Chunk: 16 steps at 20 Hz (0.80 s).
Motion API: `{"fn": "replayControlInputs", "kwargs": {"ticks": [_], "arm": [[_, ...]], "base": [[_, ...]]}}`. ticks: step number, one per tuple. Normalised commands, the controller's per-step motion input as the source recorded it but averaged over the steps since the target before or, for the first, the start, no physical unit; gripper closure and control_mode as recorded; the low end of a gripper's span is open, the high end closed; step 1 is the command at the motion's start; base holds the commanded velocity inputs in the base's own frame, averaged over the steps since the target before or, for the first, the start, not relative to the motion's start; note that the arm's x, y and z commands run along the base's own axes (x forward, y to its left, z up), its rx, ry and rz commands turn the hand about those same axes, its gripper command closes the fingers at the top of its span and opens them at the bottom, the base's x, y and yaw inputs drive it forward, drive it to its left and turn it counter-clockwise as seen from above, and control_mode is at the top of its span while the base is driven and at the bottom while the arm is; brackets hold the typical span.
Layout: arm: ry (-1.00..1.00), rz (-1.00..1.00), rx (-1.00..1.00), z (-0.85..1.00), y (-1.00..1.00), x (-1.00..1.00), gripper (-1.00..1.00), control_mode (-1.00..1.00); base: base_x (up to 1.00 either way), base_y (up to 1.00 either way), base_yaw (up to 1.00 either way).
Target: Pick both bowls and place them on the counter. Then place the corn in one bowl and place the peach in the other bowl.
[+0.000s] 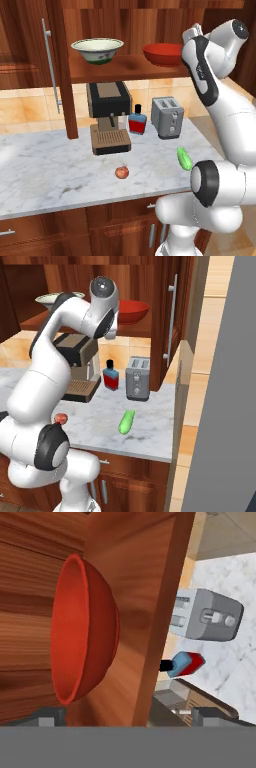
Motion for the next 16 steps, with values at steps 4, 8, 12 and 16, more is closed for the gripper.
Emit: {"fn": "replayControlInputs", "kwargs": {"ticks": [4,8,12,16], "arm": [[0.07,0.00,0.02,-0.05,0.00,0.52,-1.00,-1.00],[0.09,0.00,0.01,-0.06,0.00,0.54,-1.00,-1.00],[0.05,0.00,0.01,-0.05,0.00,0.50,-1.00,-1.00],[0.07,0.00,0.02,-0.10,0.00,0.44,-1.00,-1.00]], "base": [[0.00,0.00,0.00],[0.00,0.00,0.00],[0.00,0.00,0.00],[0.00,0.00,0.00]]}}
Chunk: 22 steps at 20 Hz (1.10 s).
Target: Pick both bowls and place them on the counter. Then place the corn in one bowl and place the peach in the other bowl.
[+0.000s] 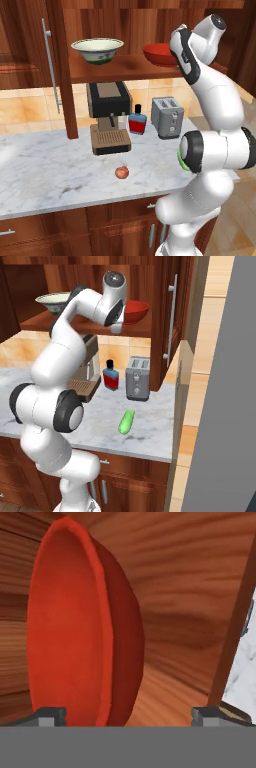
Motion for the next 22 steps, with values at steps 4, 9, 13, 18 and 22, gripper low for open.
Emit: {"fn": "replayControlInputs", "kwargs": {"ticks": [4,9,13,18,22], "arm": [[0.08,0.00,0.04,-0.11,-0.02,0.40,-1.00,-1.00],[0.04,0.00,0.04,-0.08,-0.03,0.36,-1.00,-1.00],[0.09,0.00,0.02,-0.17,-0.01,0.09,1.00,-1.00],[0.10,0.00,0.00,-0.20,0.00,-0.09,1.00,-1.00],[0.01,0.00,0.03,-0.10,-0.02,-0.37,1.00,-1.00]], "base": [[0.00,0.00,0.00],[0.00,0.00,0.00],[0.00,0.00,0.00],[0.00,0.00,0.00],[0.00,0.00,0.00]]}}
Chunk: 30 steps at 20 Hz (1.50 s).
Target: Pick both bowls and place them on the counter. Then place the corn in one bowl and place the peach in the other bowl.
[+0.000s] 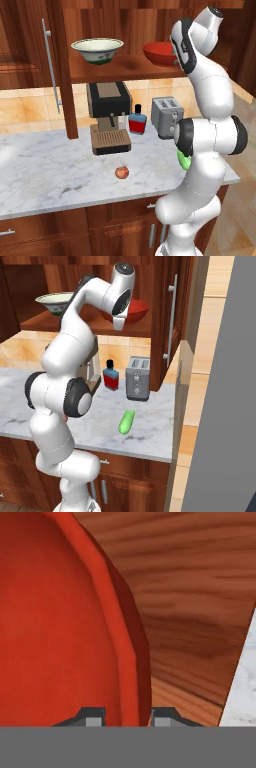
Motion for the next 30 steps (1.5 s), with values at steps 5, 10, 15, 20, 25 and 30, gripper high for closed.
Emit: {"fn": "replayControlInputs", "kwargs": {"ticks": [5,10,15,20,25,30], "arm": [[-0.04,0.00,0.07,0.00,0.00,-0.59,1.00,-1.00],[-0.15,0.00,0.09,0.00,0.01,-0.77,1.00,-1.00],[-0.17,0.00,0.04,0.00,0.08,-0.80,1.00,-1.00],[-0.04,0.00,0.00,-0.02,0.15,-0.76,1.00,-1.00],[0.00,0.01,0.00,-0.08,0.18,-0.73,1.00,-1.00],[0.00,0.00,0.00,-0.17,0.15,-0.74,1.00,-1.00]], "base": [[0.00,0.00,0.00],[0.00,0.00,0.00],[0.00,0.00,0.00],[0.00,0.00,0.00],[0.00,0.00,0.00],[0.00,0.00,0.00]]}}
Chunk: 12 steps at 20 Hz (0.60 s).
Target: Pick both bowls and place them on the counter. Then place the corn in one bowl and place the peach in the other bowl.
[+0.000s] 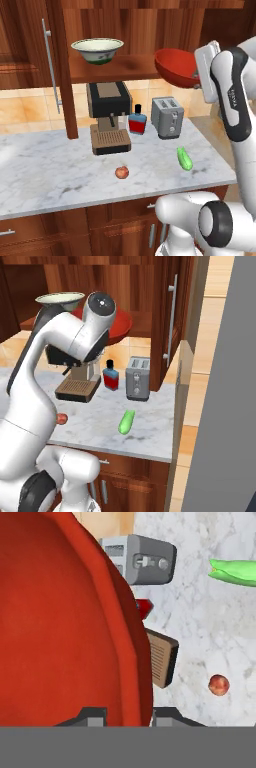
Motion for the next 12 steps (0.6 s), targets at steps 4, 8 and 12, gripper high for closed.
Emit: {"fn": "replayControlInputs", "kwargs": {"ticks": [4,8,12], "arm": [[0.00,0.00,0.00,-0.22,0.15,-0.75,1.00,-1.00],[0.00,0.00,0.00,-0.37,0.23,-0.63,1.00,-1.00],[0.01,0.00,0.00,-0.50,0.26,-0.47,1.00,-1.00]], "base": [[0.00,0.00,0.00],[0.00,0.00,0.00],[0.00,0.00,0.00]]}}
